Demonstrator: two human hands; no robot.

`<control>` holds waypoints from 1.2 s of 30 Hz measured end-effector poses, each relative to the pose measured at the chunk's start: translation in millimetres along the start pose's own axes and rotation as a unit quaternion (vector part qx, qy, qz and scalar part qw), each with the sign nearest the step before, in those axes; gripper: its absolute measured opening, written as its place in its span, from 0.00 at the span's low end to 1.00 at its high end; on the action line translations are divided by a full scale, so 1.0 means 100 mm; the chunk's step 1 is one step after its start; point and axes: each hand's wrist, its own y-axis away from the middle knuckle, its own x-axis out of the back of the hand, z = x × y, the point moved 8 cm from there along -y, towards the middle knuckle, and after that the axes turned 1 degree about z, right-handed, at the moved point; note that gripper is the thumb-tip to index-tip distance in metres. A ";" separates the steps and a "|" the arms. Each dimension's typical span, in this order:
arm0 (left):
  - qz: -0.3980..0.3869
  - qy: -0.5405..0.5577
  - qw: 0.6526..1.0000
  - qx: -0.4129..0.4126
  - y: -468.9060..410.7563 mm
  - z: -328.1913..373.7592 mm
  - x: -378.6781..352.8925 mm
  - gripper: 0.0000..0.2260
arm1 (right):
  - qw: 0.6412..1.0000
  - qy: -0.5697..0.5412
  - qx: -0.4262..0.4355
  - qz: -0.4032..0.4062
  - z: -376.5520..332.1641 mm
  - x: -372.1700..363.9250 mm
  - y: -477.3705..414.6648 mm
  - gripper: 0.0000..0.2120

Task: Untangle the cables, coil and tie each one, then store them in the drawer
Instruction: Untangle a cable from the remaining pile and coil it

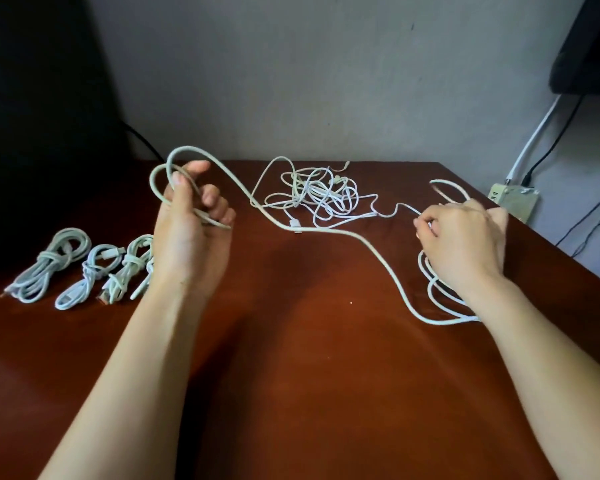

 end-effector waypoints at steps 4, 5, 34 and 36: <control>-0.043 -0.085 0.994 0.050 0.08 -0.22 -0.09 0.15 | 0.987 -0.074 0.099 0.105 -0.29 0.19 0.10 0.09; -0.058 -0.105 0.991 0.065 0.11 -0.29 -0.13 0.15 | 0.979 -0.115 0.120 0.120 -0.38 0.25 0.13 0.10; -0.326 -0.148 0.859 0.365 0.82 -0.80 -0.57 0.09 | 0.810 -0.577 0.054 -0.092 -0.80 0.13 0.36 0.17; -0.347 -0.161 0.858 0.342 0.81 -0.77 -0.59 0.09 | 0.812 -0.577 0.045 -0.082 -0.79 0.15 0.36 0.14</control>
